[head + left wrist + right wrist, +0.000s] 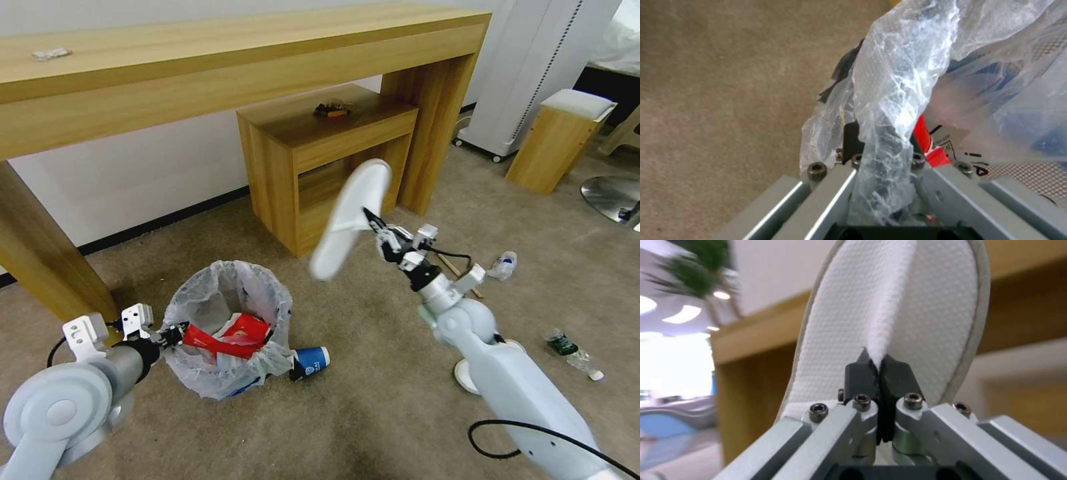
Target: Pick up the trash bin and place the garbage on the floor into it.
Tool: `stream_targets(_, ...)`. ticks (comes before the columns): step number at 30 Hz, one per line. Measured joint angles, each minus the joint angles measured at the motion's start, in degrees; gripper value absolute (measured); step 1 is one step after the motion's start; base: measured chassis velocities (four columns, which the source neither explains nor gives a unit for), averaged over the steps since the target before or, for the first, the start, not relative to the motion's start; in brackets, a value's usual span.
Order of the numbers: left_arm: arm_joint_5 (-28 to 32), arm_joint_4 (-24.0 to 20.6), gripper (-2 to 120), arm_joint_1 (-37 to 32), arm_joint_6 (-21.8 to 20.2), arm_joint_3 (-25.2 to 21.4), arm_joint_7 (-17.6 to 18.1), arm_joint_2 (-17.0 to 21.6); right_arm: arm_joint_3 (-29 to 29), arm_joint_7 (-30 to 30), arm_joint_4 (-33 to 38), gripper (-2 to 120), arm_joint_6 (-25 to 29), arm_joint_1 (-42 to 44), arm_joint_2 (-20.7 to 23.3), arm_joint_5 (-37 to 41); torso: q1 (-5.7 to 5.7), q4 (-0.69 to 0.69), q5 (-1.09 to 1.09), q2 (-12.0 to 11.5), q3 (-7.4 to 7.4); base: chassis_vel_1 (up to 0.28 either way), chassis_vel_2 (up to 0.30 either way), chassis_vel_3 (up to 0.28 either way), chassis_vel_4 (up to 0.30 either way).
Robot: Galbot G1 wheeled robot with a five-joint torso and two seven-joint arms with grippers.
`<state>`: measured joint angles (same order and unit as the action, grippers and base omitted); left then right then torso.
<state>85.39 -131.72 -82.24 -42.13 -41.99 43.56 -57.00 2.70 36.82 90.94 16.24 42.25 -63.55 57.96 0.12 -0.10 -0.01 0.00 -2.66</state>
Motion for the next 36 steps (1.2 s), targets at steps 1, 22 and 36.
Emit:
stream_targets(1,0.0,0.0,0,0.0,0.0,0.0,0.0,0.0,0.0,0.0,0.0,0,0.0,0.0,0.0,0.0,0.00,0.00,0.00,0.0,0.00,0.000,0.000,0.000,0.000)
stream_targets(22,2.5,0.1,0,2.7,0.0,3.5,-0.3,-1.4,-18.0,-1.7,-8.7,0,5.4,-11.2,-13.1,-9.2,0.00,0.00,0.00,0.0,0.00,0.000,0.000,0.000,0.000)
stream_targets(36,2.6,-0.1,0,3.2,0.0,3.2,-0.2,-1.5,-16.7,2.1,-9.9,0,7.4,-11.2,-10.0,-17.0,0.00,0.00,0.01,0.0,0.01,0.000,0.000,0.000,0.000)
